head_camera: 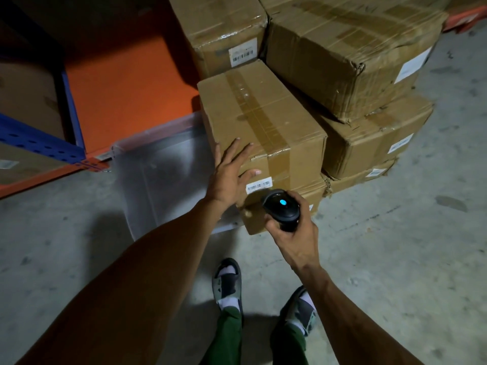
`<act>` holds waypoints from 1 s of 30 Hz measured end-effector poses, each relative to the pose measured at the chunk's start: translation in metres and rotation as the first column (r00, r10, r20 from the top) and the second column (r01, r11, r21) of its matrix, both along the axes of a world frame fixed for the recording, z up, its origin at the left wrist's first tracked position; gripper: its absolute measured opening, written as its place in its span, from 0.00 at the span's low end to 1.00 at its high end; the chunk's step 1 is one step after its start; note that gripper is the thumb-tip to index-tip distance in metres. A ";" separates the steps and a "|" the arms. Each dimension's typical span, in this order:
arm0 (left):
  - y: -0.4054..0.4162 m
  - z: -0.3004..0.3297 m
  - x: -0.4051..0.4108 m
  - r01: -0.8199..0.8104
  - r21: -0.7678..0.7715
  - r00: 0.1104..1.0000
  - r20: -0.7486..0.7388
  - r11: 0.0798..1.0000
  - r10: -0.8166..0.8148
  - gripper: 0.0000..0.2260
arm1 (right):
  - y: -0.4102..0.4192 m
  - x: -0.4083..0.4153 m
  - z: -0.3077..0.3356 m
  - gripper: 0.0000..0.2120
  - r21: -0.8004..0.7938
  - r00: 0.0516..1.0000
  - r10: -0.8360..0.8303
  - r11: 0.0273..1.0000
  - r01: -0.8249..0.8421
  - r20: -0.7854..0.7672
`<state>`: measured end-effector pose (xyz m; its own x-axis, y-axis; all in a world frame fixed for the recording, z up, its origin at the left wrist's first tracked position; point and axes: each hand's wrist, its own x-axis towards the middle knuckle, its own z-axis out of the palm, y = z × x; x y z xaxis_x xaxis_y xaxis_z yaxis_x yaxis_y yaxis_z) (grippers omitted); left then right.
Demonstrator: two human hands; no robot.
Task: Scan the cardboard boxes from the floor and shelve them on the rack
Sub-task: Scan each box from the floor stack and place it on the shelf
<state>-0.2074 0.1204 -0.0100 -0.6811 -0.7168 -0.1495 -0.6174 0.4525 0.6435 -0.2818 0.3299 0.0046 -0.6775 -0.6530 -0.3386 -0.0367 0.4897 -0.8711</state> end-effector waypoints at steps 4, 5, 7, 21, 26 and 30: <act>-0.029 0.010 0.031 0.176 -0.093 0.979 0.121 0.980 -0.164 0.22 | 0.013 -0.014 -0.007 0.35 0.054 0.998 -0.057 0.997 0.056 0.025; -0.035 0.012 0.045 0.241 -0.133 0.965 0.135 0.961 -0.223 0.20 | 0.016 -0.019 -0.008 0.36 0.071 0.996 -0.087 0.994 0.086 0.016; -0.045 0.011 0.085 0.191 -0.139 0.982 0.042 0.972 -0.187 0.18 | 0.019 -0.026 -0.010 0.36 0.100 0.990 -0.143 0.985 0.143 -0.007; -0.064 0.003 0.150 0.139 -0.131 0.981 0.155 0.982 -0.119 0.24 | -0.106 -0.126 -0.054 0.33 0.565 0.951 0.267 0.814 -0.134 -0.158; -0.063 0.005 0.149 0.044 -0.005 0.984 0.176 0.999 -0.043 0.32 | -0.116 -0.125 -0.065 0.32 0.655 0.934 0.334 0.735 -0.173 -0.128; -0.064 0.007 0.150 0.081 -0.047 0.990 0.122 0.996 -0.075 0.28 | -0.111 -0.116 -0.052 0.42 0.663 0.910 0.343 0.741 -0.109 -0.235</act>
<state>-0.0576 0.0565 -0.0027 -0.7145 -0.6711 -0.1977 -0.6505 0.5332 0.5409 -0.3979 0.2192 -0.0473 -0.6811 -0.5210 -0.5144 -0.4361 0.8530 -0.2866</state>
